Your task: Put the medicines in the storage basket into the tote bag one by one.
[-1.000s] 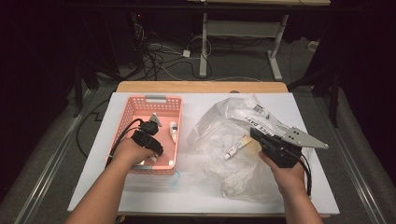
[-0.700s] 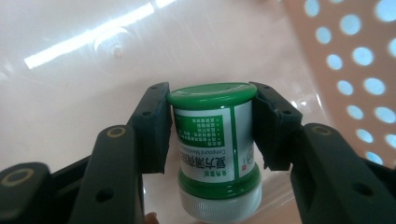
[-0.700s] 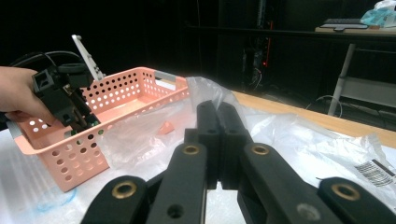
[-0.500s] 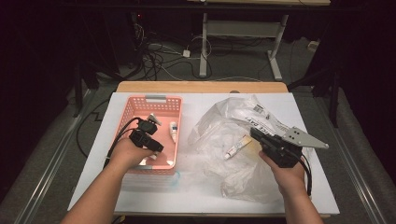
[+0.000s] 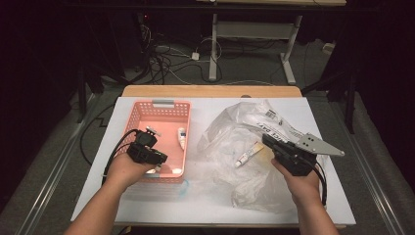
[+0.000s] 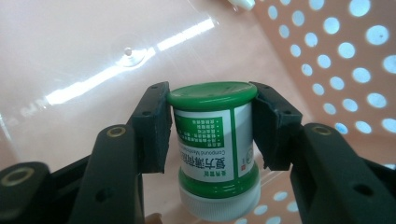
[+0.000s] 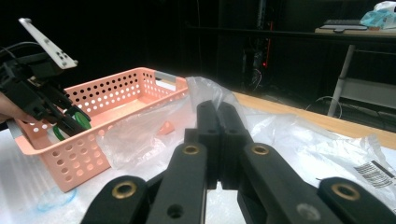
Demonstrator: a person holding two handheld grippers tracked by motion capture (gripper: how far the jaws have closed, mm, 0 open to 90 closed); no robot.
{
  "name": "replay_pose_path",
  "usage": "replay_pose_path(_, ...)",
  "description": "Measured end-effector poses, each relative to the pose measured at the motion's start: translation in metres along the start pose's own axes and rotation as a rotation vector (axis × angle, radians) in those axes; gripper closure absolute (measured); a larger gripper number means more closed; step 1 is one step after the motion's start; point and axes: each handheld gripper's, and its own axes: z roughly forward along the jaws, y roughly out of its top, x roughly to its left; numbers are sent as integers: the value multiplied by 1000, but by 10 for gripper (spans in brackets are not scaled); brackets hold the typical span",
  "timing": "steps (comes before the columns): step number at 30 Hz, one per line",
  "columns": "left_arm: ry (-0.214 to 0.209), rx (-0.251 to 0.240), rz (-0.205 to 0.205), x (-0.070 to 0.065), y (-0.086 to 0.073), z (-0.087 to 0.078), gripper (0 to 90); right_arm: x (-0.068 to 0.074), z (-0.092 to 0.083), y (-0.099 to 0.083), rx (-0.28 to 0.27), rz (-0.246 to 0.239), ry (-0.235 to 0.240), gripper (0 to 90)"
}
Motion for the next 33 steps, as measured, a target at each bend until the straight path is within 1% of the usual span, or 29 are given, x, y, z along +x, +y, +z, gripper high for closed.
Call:
replay_pose_path(1,0,0,0,0,0,0,507,0,0,0,0,0,0,900)
replay_pose_path(2,1,-28,0,1,-5,-4,506,0,0,0,0,-2,0,900)
replay_pose_path(3,1,-28,0,1,-5,-4,507,0,0,0,1,-2,0,900)
replay_pose_path(5,10,-58,-1,1,-10,-7,507,0,0,-1,2,-1,-1,900)
replay_pose_path(6,15,-86,-5,2,-15,-9,507,0,0,-1,2,1,-1,900)
replay_pose_path(8,9,-104,4,2,-20,-10,507,0,1,-1,3,-3,-1,900)
replay_pose_path(11,17,-126,13,1,-28,-10,507,0,1,-1,7,-2,-1,900)
replay_pose_path(12,13,-144,10,1,-30,-10,507,-1,1,-2,8,-4,0,900)
replay_pose_path(13,13,-144,10,1,-30,-10,507,-1,1,-2,9,-4,0,900)
replay_pose_path(14,25,-167,13,1,-33,-11,508,0,1,-2,10,-3,0,900)
replay_pose_path(18,38,-218,13,0,-38,-13,507,1,2,-2,11,-2,0,900)
replay_pose_path(19,38,-218,13,0,-38,-13,508,1,2,-2,11,-2,0,900)
replay_pose_path(20,39,-244,12,0,-41,-13,507,1,2,-2,14,-5,2,900)
replay_pose_path(24,39,-315,-2,0,-47,-16,508,1,3,-3,16,-5,1,900)
replay_pose_path(25,39,-315,-2,0,-47,-16,508,1,3,-3,17,-6,2,900)
replay_pose_path(26,32,-334,-4,0,-47,-17,508,1,3,-4,20,-2,1,900)
replay_pose_path(27,32,-341,-2,0,-48,-17,508,1,4,-4,20,-5,1,900)
replay_pose_path(31,44,-364,6,-2,-49,-18,508,2,4,-4,21,-11,3,900)
replay_pose_path(33,40,-380,6,-2,-50,-18,508,3,4,-4,21,-10,3,900)
